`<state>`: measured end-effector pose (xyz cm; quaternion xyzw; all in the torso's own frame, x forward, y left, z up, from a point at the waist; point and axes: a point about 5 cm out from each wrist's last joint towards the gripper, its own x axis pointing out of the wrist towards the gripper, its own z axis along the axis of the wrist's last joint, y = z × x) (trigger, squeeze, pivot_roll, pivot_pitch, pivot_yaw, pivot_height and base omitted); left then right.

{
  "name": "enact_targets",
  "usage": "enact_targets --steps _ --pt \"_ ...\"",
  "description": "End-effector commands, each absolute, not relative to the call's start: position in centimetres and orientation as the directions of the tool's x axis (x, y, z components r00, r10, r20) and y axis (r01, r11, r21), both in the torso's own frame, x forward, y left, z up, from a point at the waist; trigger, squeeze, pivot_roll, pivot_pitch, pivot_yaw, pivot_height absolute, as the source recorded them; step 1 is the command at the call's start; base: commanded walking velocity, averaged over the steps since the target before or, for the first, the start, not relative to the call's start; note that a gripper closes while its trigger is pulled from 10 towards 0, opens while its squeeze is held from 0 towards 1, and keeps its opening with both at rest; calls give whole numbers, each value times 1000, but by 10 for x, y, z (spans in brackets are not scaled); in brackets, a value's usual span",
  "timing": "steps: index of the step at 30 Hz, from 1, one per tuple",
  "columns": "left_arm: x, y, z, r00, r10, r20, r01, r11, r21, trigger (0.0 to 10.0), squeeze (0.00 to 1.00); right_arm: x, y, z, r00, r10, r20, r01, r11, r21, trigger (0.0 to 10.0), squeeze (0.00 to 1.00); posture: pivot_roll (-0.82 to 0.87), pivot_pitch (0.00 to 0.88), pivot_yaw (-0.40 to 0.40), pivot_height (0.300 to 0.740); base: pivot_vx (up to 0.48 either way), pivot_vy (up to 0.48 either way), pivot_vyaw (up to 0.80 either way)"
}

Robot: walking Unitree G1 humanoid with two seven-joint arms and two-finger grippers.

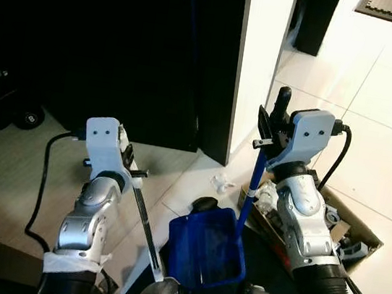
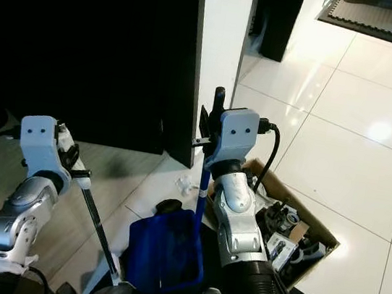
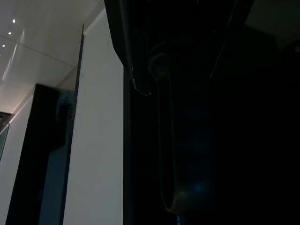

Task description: Sweep floor

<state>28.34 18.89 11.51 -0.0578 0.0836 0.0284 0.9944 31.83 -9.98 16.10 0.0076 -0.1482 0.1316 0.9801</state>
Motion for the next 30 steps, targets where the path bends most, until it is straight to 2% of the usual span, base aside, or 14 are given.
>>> enact_targets --steps 1,8,14,15,30 --pt "282 187 125 993 35 -114 -51 989 -139 10000 0 317 -98 158 925 256 282 -271 962 17 10000 0 -5 98 79 740 0 0 0" --pt "278 175 126 992 -26 -125 5 986 -167 10000 0 318 -97 154 929 257 265 -275 961 30 10000 0 2 92 74 740 0 0 0" --pt "279 176 125 993 4 -117 -20 990 -141 10000 0 319 -97 154 930 255 265 -272 962 30 10000 0 3 93 72 740 0 0 0" --pt "280 177 127 995 12 -102 -23 994 -102 10000 0 319 -96 154 930 256 264 -274 961 30 10000 0 2 92 73 740 0 0 0" --pt "282 179 127 996 21 -89 -30 995 -99 10000 0 318 -96 150 932 258 253 -274 961 29 10000 0 1 91 76 740 0 0 0"
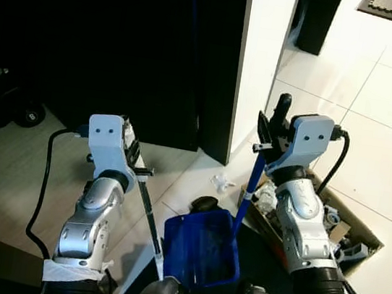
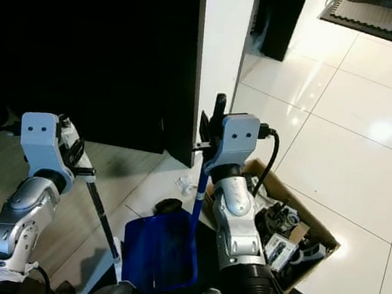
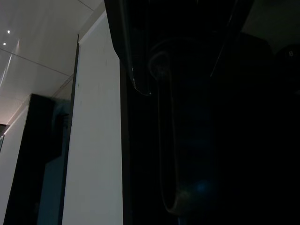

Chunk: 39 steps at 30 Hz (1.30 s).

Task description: Sweep floor

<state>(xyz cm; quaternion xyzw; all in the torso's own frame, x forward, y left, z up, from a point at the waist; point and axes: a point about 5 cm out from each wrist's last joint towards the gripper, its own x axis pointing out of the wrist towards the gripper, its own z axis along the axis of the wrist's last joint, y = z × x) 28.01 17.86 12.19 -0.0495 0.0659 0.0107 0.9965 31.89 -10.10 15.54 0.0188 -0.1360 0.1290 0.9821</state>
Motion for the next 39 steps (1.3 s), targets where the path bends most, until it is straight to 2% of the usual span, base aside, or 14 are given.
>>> enact_targets --steps 1,16,39 --pt "282 179 127 996 23 -88 -32 995 -99 10000 0 318 -96 149 932 259 253 -275 961 29 10000 0 0 90 76 740 0 0 0" --pt "282 179 128 996 27 -85 -35 995 -96 10000 0 318 -95 149 932 262 252 -278 960 30 10000 0 3 91 74 740 0 0 0" --pt "282 181 127 996 30 -82 -38 994 -98 10000 0 318 -94 148 932 266 246 -282 959 28 10000 0 4 91 74 740 -371 0 0"
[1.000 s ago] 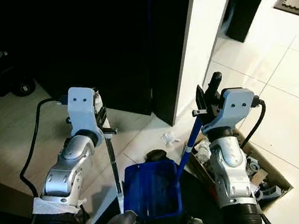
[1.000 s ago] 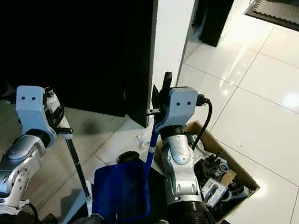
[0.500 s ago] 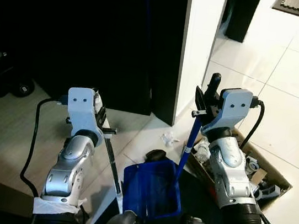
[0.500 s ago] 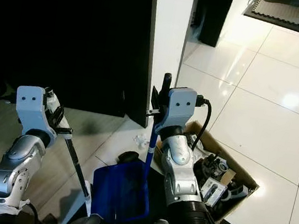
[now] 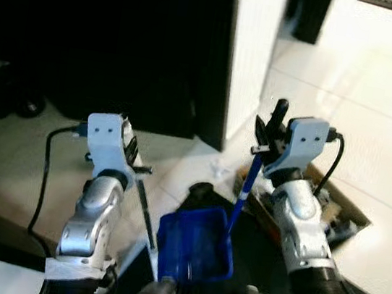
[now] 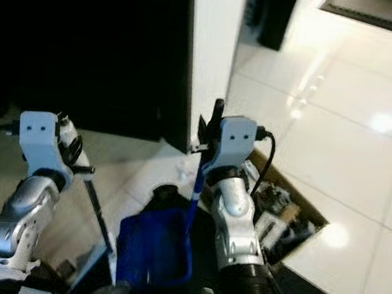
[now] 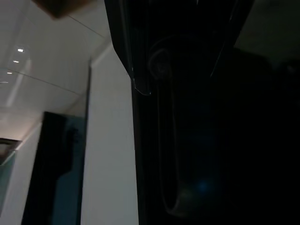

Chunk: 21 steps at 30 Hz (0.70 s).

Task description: Sweep floor

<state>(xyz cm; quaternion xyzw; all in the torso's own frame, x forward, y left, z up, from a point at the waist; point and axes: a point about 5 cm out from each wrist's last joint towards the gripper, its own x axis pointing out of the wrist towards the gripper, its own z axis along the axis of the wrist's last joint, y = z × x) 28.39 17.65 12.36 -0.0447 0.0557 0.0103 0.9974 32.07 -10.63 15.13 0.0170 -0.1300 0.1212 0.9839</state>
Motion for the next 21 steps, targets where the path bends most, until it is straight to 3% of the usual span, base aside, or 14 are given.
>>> enact_targets --steps 1,21 --pt "282 181 127 996 30 -82 -38 994 -98 10000 0 318 -94 148 932 266 246 -282 959 28 10000 0 4 91 74 740 -379 0 0" --pt "282 182 126 996 34 -87 -43 994 -99 10000 0 319 -93 147 930 272 246 -287 958 26 10000 0 4 86 74 740 -373 0 0"
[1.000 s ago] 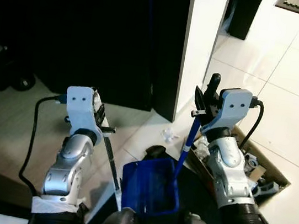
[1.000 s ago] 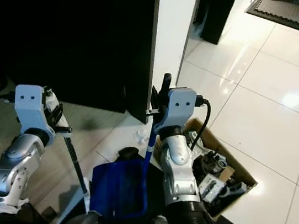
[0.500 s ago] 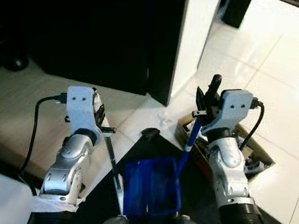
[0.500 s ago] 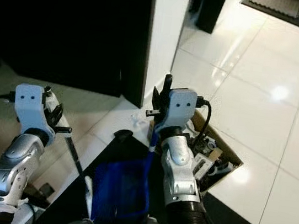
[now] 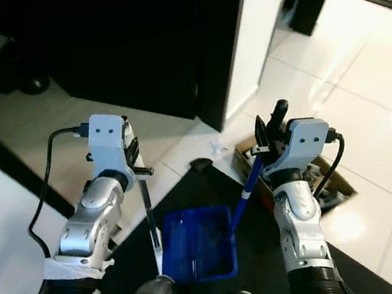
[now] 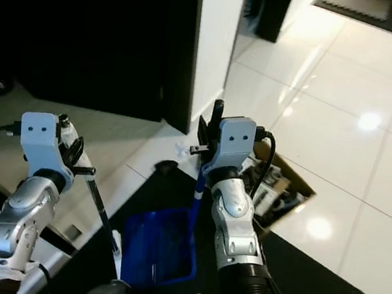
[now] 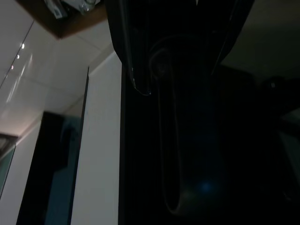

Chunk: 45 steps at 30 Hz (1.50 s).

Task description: Sweep floor

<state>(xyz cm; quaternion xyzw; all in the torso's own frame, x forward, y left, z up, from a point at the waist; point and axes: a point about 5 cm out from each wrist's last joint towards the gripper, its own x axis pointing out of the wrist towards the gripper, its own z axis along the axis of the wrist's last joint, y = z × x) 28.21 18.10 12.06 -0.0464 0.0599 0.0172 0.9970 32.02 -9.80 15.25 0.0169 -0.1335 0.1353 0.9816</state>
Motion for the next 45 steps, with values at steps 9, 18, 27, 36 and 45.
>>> enact_targets --steps 9,18,27,36,45 --pt "282 182 126 996 35 -88 -43 994 -97 10000 0 319 -93 147 931 272 245 -288 957 29 10000 0 6 88 77 740 -363 0 0" --pt "282 182 126 995 35 -89 -44 994 -98 10000 0 318 -92 146 931 272 244 -288 957 31 10000 0 8 91 78 740 -355 0 0" --pt "281 182 125 995 36 -91 -45 994 -99 10000 0 318 -93 146 931 271 243 -287 957 31 10000 0 9 94 76 740 -342 0 0" --pt "280 182 124 995 38 -93 -47 994 -100 10000 0 318 -93 146 931 273 242 -288 957 32 10000 0 9 95 74 740 -333 0 0" --pt "280 183 124 995 39 -94 -48 994 -99 10000 0 318 -92 146 931 272 242 -288 957 32 10000 0 9 98 75 740 -243 0 0"
